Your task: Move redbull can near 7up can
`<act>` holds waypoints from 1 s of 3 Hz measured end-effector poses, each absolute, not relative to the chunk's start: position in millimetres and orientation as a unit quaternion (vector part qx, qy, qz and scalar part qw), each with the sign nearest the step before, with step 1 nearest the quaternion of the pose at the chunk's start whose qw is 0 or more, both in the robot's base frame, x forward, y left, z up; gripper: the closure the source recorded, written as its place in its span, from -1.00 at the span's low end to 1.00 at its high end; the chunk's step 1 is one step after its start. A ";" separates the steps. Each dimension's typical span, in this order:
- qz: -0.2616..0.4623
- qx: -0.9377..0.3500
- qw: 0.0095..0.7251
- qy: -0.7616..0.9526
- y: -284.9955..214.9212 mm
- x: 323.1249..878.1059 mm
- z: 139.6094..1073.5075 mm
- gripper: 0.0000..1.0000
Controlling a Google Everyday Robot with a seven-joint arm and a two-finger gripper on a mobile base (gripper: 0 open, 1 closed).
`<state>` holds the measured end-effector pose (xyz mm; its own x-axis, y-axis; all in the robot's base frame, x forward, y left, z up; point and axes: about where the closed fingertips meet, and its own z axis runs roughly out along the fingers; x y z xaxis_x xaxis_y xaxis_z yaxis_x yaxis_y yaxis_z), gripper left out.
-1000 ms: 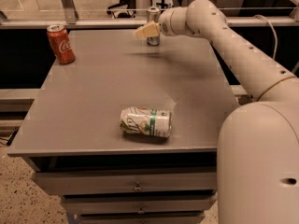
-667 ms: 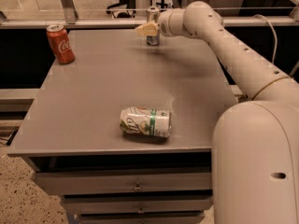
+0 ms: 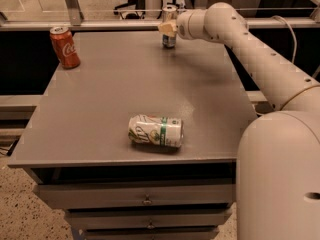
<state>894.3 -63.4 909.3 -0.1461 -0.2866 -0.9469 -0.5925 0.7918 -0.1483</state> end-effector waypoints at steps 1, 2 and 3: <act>0.158 -0.316 0.578 0.736 -64.2 852.4 937.8 0.99; 0.186 -0.343 0.566 0.726 -61.2 800.3 952.8 1.00; 0.203 -0.356 0.562 0.719 -63.0 750.1 956.4 1.00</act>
Offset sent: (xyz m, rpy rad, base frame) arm -0.1595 -0.0007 0.0606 0.0260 0.0409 0.2429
